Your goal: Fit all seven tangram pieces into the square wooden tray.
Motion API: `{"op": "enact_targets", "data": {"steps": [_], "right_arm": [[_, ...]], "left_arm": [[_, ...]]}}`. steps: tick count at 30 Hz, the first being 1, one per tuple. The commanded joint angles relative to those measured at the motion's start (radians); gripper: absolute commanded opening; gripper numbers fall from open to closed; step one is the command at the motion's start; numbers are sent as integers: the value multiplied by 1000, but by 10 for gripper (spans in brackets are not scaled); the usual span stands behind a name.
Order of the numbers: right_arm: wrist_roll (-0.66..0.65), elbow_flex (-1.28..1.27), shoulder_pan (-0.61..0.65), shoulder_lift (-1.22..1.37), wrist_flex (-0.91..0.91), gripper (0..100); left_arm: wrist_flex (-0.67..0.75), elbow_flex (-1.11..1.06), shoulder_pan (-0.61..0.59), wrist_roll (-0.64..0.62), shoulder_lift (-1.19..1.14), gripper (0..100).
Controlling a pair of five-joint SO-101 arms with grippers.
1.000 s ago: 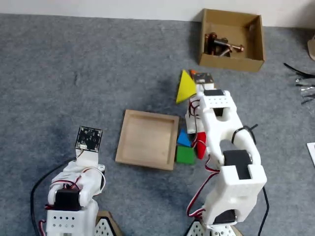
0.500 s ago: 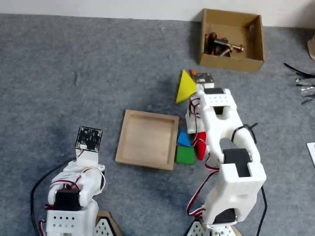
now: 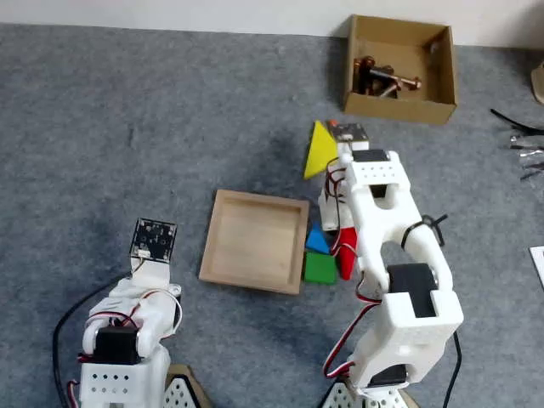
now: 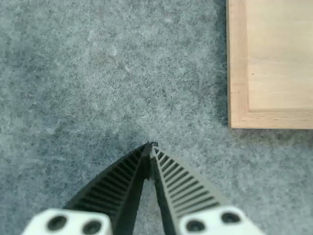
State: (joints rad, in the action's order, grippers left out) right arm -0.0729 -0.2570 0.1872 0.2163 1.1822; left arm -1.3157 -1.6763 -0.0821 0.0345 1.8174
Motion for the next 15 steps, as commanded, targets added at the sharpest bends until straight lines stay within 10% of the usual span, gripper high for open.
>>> {"op": "enact_targets", "data": {"steps": [1,15], "right_arm": [[-3,19,-4,-62,8,128],[-3,21,-4,-62,10,5]], "left_arm": [[-3,-19,-10,9,5,5],[-3,-19,-10,9,5,5]]}}
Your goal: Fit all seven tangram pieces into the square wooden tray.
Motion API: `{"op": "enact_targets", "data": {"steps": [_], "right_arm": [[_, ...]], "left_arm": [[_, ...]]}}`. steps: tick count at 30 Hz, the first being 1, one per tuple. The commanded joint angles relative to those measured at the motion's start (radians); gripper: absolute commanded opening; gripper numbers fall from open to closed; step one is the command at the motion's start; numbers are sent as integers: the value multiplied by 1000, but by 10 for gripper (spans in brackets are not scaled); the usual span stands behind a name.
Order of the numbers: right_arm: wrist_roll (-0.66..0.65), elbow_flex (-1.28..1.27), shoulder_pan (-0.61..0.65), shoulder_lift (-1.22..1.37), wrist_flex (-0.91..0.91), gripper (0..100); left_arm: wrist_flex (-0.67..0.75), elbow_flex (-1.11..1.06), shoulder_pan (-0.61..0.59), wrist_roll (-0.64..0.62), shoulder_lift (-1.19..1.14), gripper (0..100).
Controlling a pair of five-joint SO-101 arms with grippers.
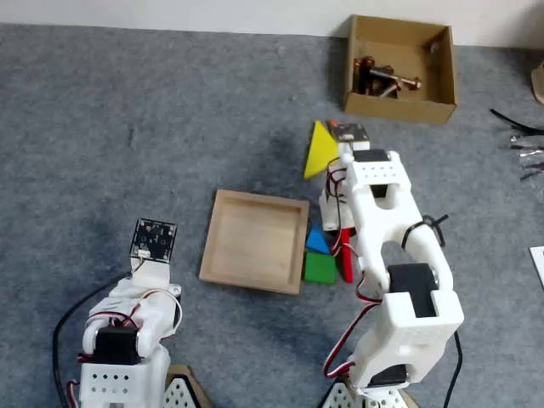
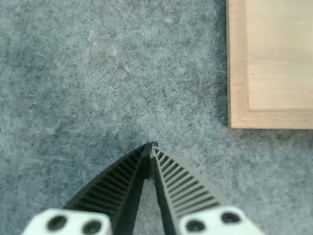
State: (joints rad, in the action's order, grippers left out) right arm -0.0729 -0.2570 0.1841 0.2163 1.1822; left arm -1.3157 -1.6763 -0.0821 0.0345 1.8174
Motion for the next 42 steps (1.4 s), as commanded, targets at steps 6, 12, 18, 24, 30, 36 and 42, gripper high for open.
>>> {"op": "enact_targets", "data": {"steps": [6,12,18,24,30,36,42], "right_arm": [[-3,24,-1,-62,12,5],[-3,33,-1,-68,47,5],[-3,194,53,-68,180,5],[-3,335,116,-68,286,5],[-3,371,216,-68,294,5],[-3,361,340,-67,165,5],[69,232,403,-65,-12,5]], "left_arm": [[-3,-19,-10,9,5,5],[-3,-19,-10,9,5,5],[-3,-19,-10,9,5,5],[-3,-19,-10,9,5,5],[-3,-19,-10,9,5,5],[-3,-19,-10,9,5,5],[-3,-19,-10,9,5,5]]}}
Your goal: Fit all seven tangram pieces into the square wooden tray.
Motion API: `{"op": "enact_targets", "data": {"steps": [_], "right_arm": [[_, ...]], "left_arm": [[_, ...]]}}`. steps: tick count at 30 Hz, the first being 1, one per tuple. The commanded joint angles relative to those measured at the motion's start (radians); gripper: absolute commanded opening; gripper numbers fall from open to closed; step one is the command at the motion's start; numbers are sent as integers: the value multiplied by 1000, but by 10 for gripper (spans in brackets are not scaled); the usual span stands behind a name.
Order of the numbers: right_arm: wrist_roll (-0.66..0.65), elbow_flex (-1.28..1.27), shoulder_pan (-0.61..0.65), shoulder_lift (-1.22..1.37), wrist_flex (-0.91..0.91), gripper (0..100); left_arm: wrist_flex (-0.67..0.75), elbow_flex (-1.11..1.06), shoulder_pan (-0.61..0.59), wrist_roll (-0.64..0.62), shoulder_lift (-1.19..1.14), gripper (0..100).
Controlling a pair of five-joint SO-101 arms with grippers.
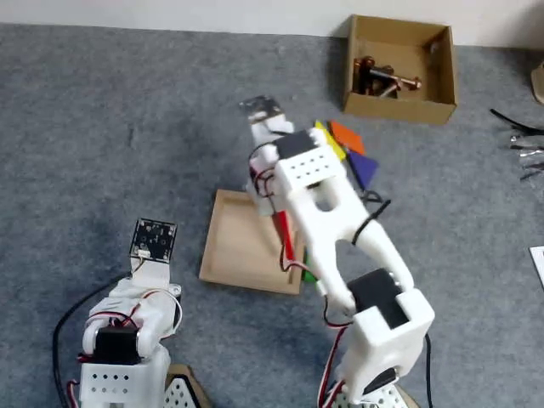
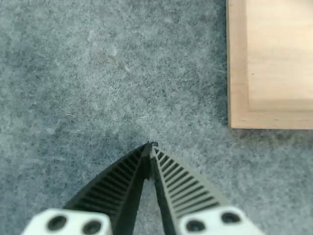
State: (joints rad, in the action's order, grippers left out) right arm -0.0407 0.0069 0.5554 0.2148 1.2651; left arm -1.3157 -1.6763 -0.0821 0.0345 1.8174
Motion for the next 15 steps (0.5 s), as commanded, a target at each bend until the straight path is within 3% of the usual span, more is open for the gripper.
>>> {"op": "enact_targets", "data": {"steps": [1,15], "right_arm": [[40,-58,36,-62,-120,5],[40,-156,102,-61,-170,5]], "left_arm": [[-3,-19,-10,9,5,5],[-3,-19,-10,9,5,5]]}}
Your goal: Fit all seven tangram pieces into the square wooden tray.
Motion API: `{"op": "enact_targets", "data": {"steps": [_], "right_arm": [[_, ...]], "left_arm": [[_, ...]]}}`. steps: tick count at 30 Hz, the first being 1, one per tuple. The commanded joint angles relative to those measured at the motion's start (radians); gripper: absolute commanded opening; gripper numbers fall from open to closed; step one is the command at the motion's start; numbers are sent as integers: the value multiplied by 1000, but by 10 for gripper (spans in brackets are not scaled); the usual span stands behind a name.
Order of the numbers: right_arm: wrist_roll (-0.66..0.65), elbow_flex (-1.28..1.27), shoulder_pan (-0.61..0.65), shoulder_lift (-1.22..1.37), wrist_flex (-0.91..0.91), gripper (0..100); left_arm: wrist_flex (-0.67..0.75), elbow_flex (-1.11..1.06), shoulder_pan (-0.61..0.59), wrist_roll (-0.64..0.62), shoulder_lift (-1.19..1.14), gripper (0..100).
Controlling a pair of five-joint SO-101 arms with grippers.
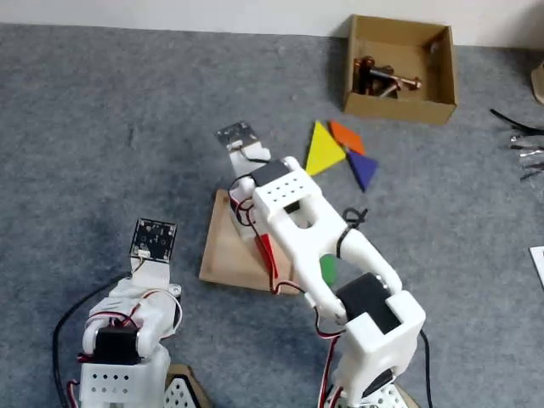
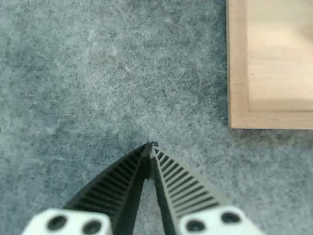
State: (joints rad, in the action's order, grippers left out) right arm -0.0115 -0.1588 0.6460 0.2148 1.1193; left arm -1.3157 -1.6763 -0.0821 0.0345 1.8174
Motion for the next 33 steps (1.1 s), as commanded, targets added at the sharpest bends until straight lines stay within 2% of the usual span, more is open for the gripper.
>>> {"op": "enact_targets", "data": {"steps": [1,5,12,16,24,28,33], "right_arm": [[11,10,12,-61,-24,6],[9,10,10,-61,-24,15],[-44,8,8,-59,-19,174],[-44,8,7,-59,-19,177],[-57,10,-102,-65,-13,177],[-98,18,-107,-65,64,177],[-101,19,-108,-67,67,177]], "left_arm": [[-3,-19,-10,9,5,5],[-3,-19,-10,9,5,5],[-3,-19,-10,9,5,5],[-3,-19,-10,9,5,5],[-3,-19,-10,9,5,5],[-3,-19,-10,9,5,5],[-3,-19,-10,9,5,5]]}}
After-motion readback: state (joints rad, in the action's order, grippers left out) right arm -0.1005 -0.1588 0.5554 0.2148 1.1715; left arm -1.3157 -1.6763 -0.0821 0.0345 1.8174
